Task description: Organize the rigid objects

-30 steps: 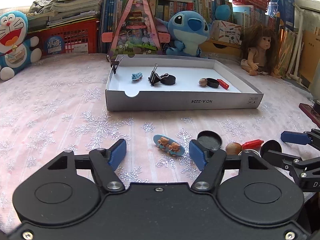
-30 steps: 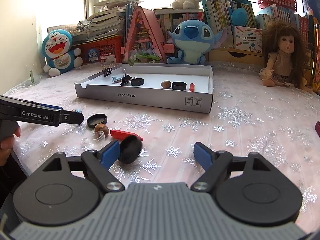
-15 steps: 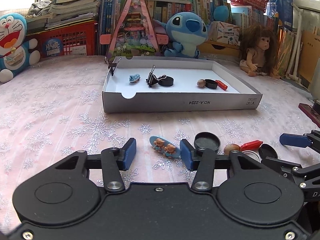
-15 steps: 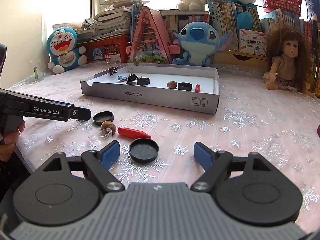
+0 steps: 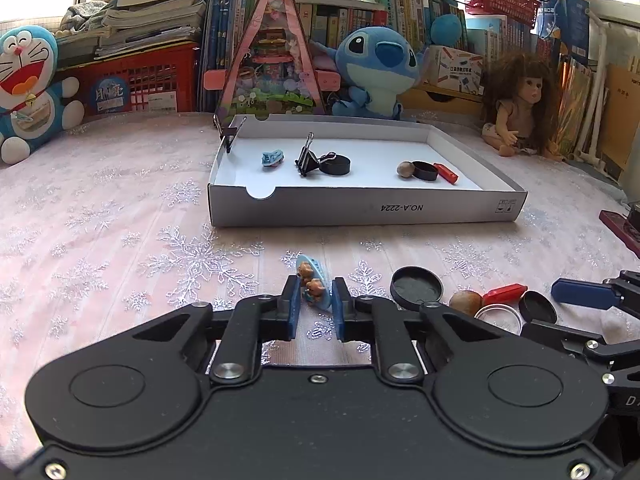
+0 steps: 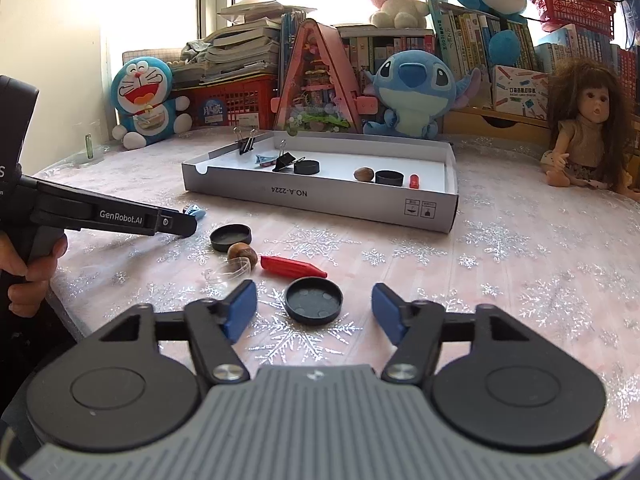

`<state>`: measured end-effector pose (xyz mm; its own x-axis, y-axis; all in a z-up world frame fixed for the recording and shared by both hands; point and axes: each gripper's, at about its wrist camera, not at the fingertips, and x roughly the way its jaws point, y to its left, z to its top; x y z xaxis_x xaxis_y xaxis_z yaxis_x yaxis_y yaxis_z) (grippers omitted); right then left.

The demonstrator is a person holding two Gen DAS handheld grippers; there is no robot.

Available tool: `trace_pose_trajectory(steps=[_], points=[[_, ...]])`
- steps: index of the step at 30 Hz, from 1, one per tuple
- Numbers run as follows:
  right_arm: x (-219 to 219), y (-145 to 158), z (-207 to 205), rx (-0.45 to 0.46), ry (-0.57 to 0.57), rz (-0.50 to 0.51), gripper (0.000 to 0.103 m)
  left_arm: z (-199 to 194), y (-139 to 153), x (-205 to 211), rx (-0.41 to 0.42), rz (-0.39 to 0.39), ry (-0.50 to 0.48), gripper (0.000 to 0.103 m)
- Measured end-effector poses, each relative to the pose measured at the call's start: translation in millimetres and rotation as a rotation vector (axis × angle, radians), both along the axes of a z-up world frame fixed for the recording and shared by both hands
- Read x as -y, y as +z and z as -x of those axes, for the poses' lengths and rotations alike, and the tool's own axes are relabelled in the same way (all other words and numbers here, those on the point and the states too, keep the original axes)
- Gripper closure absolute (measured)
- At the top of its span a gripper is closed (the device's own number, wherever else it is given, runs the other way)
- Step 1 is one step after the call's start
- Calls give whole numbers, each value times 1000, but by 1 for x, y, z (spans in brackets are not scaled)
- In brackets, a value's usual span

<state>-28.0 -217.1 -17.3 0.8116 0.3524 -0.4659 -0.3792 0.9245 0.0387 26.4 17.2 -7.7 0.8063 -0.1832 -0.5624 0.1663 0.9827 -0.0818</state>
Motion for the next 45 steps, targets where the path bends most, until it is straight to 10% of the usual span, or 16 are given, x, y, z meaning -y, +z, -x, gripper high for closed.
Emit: trace_pose_trajectory(steps=[4, 45], points=[[-1, 0, 0, -2, -1, 16, 66, 0, 1, 0, 0, 6, 2, 89], [10, 22, -29, 39, -139, 32, 66, -17, 24, 3, 54, 6, 26, 91]])
